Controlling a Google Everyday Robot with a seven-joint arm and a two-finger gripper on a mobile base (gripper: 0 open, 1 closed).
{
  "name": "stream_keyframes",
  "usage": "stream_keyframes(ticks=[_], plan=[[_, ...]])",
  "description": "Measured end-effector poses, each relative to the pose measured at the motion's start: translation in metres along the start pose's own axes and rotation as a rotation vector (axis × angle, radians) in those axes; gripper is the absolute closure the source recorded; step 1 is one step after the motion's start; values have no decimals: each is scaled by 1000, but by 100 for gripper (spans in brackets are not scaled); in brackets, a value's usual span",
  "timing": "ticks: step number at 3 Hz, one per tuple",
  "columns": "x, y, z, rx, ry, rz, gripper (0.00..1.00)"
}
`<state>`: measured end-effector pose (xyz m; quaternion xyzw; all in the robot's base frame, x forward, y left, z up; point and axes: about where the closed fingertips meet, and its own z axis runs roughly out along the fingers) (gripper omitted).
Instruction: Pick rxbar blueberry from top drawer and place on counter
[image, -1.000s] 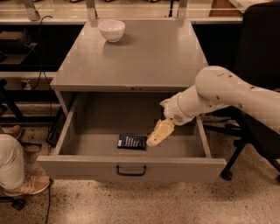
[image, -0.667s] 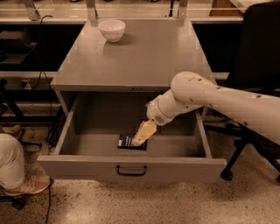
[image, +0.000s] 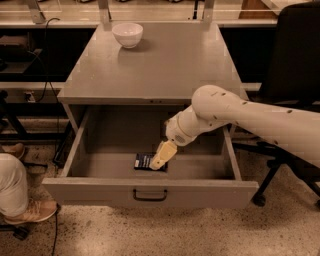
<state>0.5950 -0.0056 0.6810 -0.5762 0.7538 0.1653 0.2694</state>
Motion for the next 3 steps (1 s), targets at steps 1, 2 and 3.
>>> stream_keyframes(ticks=[1, 2, 3], plan=[[-2, 7, 28, -20, 20, -31, 0], [-1, 12, 54, -37, 41, -55, 0], [2, 13, 70, -50, 52, -62, 0]])
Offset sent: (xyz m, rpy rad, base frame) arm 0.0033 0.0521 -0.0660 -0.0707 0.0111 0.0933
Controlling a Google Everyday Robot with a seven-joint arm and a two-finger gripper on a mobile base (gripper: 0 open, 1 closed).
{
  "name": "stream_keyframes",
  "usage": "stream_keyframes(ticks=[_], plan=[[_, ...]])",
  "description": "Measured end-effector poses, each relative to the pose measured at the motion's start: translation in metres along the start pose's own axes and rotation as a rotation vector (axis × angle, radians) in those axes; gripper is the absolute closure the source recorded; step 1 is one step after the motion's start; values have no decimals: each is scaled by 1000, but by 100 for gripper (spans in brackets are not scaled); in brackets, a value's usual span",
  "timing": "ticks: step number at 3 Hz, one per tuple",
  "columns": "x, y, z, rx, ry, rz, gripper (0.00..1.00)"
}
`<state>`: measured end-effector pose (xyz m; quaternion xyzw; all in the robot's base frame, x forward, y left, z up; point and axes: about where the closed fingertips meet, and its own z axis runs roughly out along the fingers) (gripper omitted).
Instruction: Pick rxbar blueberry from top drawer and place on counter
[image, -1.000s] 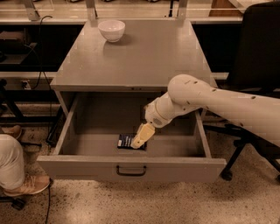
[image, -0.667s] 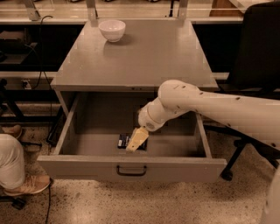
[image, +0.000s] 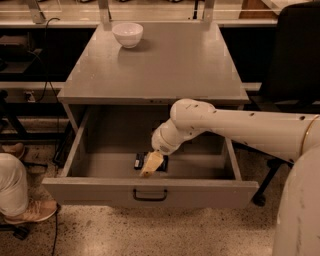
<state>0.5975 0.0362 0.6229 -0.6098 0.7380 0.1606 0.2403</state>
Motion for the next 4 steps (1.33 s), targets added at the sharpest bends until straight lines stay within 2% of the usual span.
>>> stream_keyframes(ticks=[1, 2, 3, 4], plan=[[9, 1, 12, -18, 8, 13, 0], [22, 2, 18, -25, 15, 28, 23], [25, 3, 19, -26, 16, 34, 53], [21, 3, 12, -26, 16, 34, 76]])
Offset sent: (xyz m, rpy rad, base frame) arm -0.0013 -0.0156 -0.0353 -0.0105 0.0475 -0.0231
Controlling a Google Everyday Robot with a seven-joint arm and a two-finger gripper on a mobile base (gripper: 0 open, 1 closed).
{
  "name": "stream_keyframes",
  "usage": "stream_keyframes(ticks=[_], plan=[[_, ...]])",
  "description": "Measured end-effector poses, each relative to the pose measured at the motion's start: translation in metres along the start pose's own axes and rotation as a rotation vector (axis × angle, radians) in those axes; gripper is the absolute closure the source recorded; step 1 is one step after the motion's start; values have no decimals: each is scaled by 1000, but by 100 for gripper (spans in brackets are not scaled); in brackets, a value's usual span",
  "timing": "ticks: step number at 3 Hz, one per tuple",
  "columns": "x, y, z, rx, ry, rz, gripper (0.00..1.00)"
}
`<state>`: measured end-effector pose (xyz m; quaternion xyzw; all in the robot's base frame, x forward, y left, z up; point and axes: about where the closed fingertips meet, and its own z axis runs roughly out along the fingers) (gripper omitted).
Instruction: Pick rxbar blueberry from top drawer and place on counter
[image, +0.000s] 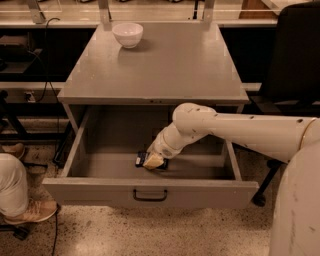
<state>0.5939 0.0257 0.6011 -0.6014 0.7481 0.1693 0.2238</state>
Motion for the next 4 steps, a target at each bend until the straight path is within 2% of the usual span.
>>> stream_keyframes(ticks=[1, 2, 3, 4], plan=[[-1, 0, -2, 0, 0, 0, 99], [-9, -8, -54, 13, -124, -6, 100], [-8, -14, -110, 30, -228, -2, 100], [-5, -17, -165, 60, -285, -6, 100]])
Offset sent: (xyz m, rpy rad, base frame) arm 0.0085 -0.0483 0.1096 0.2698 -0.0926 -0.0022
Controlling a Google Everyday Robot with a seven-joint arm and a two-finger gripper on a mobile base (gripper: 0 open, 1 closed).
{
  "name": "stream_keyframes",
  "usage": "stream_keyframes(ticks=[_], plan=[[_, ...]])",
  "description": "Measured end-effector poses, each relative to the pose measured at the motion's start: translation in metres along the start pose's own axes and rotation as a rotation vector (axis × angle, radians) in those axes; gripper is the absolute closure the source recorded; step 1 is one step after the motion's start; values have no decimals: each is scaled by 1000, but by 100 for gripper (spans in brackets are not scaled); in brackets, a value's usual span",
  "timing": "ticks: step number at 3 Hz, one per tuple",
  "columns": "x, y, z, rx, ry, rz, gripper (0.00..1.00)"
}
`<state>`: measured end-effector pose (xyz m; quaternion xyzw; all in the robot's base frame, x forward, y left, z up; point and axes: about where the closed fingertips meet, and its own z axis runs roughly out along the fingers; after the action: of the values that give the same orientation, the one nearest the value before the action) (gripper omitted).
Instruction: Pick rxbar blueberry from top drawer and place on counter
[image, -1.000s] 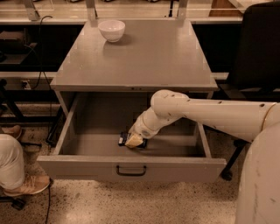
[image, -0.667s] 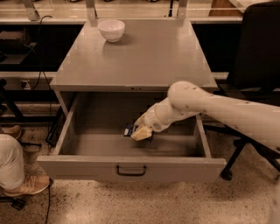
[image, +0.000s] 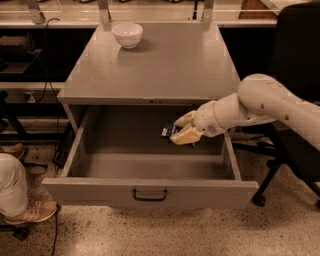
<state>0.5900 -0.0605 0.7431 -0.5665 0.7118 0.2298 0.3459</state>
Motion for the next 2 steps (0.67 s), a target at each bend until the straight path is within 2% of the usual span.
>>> stream_keyframes(ticks=[2], plan=[[-4, -7, -28, 43, -41, -2, 100]])
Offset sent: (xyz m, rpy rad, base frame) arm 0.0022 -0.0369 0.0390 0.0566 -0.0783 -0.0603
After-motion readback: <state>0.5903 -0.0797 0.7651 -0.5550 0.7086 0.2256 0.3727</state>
